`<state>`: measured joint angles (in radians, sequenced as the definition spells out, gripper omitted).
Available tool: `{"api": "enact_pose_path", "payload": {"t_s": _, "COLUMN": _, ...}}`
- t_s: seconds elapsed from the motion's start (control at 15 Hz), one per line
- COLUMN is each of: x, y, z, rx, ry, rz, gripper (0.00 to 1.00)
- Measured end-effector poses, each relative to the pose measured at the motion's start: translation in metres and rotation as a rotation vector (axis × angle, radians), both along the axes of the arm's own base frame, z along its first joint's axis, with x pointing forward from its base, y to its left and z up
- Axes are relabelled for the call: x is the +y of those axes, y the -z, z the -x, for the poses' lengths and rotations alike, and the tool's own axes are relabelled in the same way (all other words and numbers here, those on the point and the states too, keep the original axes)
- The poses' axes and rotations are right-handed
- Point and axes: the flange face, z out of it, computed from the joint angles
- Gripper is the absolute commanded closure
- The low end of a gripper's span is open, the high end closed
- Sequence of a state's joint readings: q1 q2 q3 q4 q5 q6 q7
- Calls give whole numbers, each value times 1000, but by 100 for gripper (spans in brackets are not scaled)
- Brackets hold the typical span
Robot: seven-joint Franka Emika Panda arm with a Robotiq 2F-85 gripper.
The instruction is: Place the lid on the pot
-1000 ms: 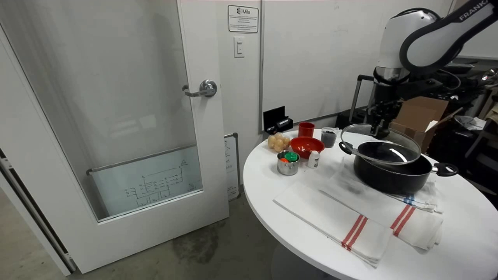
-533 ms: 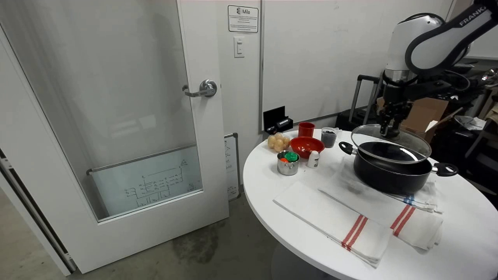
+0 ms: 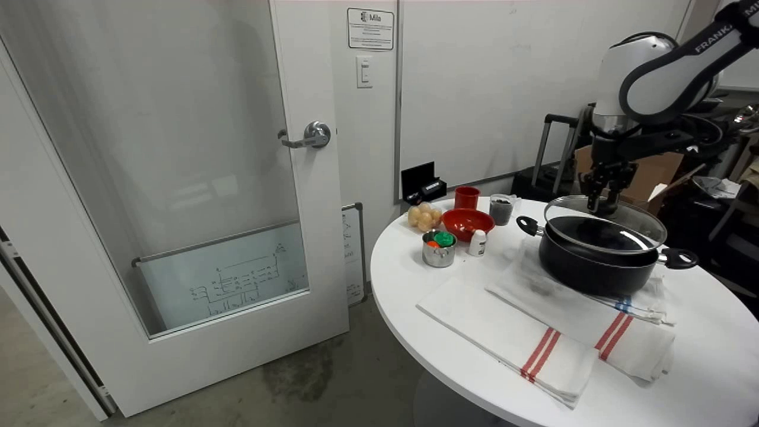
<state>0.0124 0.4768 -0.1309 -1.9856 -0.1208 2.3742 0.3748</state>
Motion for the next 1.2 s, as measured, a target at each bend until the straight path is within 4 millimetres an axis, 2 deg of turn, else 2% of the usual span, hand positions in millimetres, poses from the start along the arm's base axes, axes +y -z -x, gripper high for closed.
{"api": "enact_pose_path", "payload": {"t_s": 0.6, "x": -19, "y": 21, "z": -1, "rx": 18, "ry": 51, "rz": -9, "gripper": 75}}
{"api": "enact_pose_path", "payload": {"t_s": 1.2, "x": -21, "y": 35, "z": -6, "rx": 26, "ry": 72, "rz": -19, "gripper": 75}}
